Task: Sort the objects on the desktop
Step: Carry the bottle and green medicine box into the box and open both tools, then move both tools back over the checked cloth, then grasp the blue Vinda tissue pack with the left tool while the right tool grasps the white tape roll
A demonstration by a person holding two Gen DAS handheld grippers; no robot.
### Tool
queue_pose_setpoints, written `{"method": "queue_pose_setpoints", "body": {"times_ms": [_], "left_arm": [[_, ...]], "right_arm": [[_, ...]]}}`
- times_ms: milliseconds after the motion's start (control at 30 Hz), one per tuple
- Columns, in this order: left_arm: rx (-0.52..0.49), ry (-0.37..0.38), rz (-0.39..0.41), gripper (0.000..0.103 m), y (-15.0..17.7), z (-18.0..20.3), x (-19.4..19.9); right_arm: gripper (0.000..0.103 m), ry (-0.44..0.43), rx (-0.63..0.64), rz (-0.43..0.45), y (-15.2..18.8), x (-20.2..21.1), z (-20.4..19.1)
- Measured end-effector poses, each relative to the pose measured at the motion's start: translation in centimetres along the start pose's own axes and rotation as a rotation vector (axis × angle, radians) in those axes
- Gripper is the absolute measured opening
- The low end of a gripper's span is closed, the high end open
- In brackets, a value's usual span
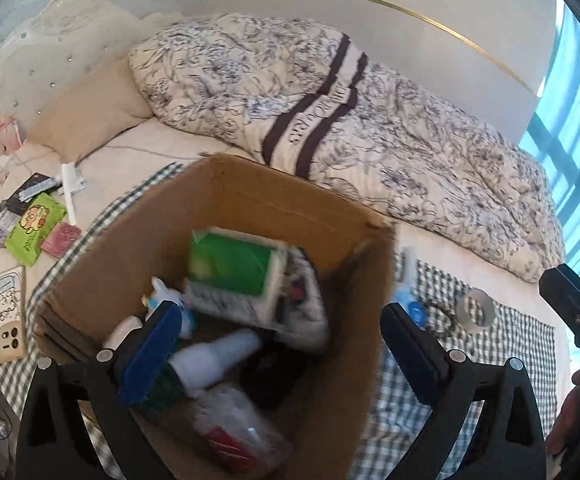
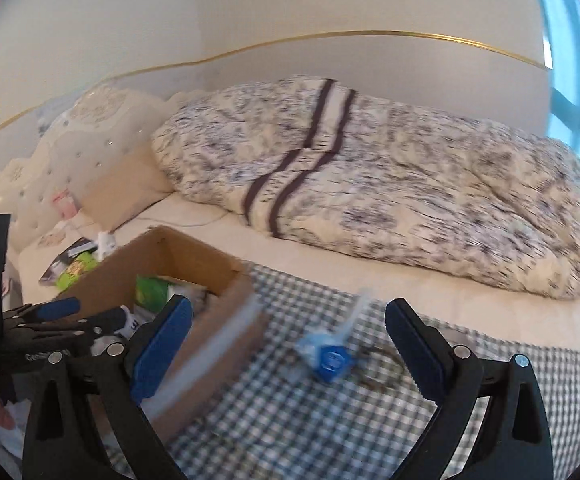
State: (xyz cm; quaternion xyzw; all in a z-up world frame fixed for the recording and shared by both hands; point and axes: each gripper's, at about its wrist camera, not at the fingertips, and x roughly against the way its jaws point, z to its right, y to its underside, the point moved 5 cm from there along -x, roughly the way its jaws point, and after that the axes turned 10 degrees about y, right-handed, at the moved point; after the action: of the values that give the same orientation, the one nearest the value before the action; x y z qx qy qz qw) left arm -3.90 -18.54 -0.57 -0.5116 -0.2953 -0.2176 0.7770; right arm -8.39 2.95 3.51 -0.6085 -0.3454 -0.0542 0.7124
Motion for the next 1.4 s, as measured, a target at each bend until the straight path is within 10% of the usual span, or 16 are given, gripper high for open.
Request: {"method": "queue_pose_setpoints", "body": {"times_ms": [633, 1400], "left_arm": [[-0.175, 0.032, -0.113, 0.102, 3.1, 13.4, -7.8], [-0.207, 0.069, -0.293, 0.102, 6.3, 13.3, -23.0]], "right_arm": [[0.098, 0.15, -0.15, -0.107, 5.7, -1.1, 15.6], [0.098, 0.198, -0.108, -0.323, 11.1, -14.6, 16.4]]}}
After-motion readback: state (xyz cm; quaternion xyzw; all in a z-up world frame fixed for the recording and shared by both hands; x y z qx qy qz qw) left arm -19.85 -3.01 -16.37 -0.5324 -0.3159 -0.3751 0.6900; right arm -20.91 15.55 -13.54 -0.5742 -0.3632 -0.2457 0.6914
